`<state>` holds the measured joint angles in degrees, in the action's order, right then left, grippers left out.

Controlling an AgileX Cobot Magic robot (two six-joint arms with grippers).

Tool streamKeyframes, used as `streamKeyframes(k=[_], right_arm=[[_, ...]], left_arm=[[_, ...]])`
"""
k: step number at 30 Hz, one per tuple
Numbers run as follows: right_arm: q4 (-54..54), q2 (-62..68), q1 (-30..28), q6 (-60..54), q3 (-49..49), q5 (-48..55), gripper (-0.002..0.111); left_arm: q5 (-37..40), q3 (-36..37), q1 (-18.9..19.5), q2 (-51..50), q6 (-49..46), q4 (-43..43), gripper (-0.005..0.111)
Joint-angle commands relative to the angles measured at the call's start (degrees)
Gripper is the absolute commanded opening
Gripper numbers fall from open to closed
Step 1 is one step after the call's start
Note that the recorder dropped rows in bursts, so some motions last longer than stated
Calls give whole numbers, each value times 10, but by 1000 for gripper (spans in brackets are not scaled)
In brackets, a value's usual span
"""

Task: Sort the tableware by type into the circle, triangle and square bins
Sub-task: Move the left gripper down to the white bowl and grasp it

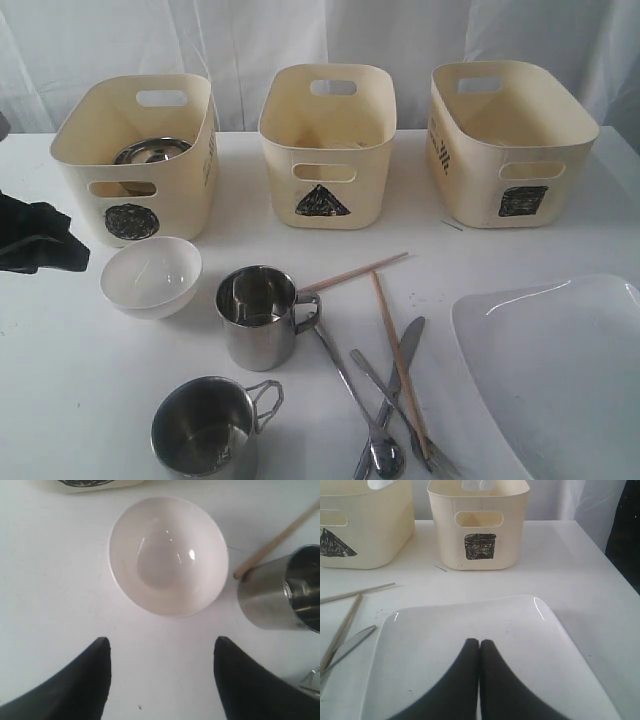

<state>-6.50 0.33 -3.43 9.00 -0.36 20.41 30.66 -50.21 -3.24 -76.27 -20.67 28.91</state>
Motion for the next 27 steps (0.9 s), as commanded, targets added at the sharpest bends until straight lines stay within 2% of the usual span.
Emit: streamKeyframes(k=[1,14,19,23,27], right_arm=[[-2,-3,1,2,4,-7,0],[-2,-3,1,2,4,-7,0],[-2,-3,1,2,4,-7,0],[-2,-3,1,2,4,-7,0],[-2,-3,1,2,4,-7,0]], left_arm=[[-48,4,-3,-35,-7,11,64],[-122,4,-8,-124,-45,39,64],[-161,4,-24,-134,-96,83,73],[-186,4,-29,-151,-96,84,74],[-180,-19,-31,-188,-97,95,74]])
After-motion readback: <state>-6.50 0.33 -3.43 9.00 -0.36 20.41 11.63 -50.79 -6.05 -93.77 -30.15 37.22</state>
